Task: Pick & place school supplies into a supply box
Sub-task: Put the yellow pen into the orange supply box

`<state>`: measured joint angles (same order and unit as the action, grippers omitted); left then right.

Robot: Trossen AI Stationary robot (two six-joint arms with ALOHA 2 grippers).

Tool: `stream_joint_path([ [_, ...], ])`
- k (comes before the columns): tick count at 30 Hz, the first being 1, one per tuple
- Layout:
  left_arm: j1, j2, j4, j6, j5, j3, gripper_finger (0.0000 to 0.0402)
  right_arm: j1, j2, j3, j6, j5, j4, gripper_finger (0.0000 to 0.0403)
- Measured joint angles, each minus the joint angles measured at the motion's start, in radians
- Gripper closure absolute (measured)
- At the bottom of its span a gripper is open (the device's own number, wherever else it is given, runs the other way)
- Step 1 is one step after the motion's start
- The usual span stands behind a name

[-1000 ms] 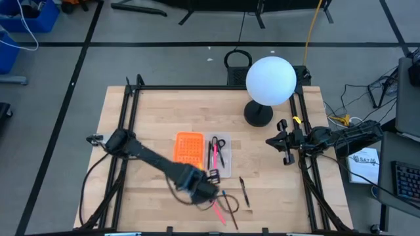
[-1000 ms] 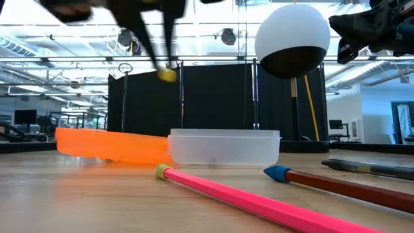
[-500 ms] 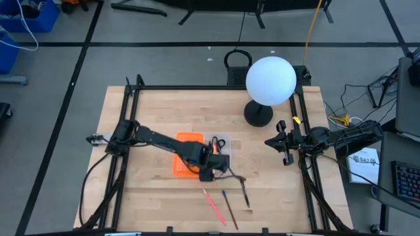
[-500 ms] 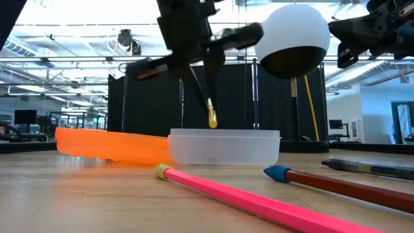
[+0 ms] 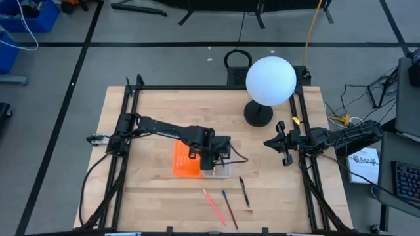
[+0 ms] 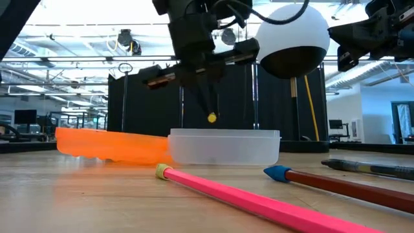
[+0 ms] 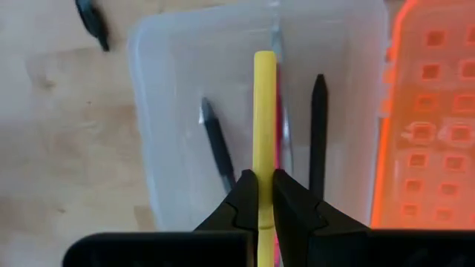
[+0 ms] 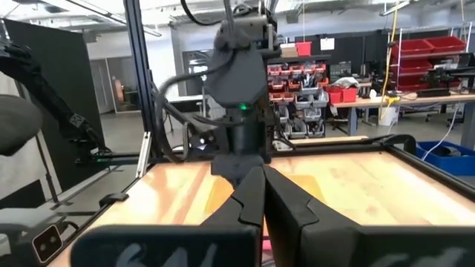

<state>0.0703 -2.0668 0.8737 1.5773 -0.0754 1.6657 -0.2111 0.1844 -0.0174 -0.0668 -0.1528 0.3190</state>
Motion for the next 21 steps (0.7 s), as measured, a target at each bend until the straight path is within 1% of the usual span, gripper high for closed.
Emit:
stream_joint_path([
  [7,-0.067,0.001,-0.019,0.022,-0.032,-0.09,0.0379,0.0,0.0,0.0,0.027,-0.001,0.013,0.0403],
  [11,-0.081,0.001,-0.083,0.062,-0.023,-0.176,0.0379,0.0,0.0,0.0,0.023,-0.001,0.013,0.0403],
  [14,-0.089,0.005,-0.09,0.078,-0.008,-0.202,0.0379,0.0,0.0,0.0,0.023,-0.001,0.007,0.0403],
  [16,-0.092,0.003,-0.087,0.062,-0.007,-0.204,0.0378,0.0,0.0,0.0,0.023,-0.002,0.005,0.0403],
  [18,-0.092,0.003,-0.087,0.043,-0.005,-0.204,0.0363,0.0,0.0,0.0,0.023,-0.002,0.001,0.0403],
  [21,-0.092,0.003,-0.09,0.039,-0.003,-0.204,0.0329,0.0,0.0,0.0,0.023,-0.002,0.0,0.0403],
])
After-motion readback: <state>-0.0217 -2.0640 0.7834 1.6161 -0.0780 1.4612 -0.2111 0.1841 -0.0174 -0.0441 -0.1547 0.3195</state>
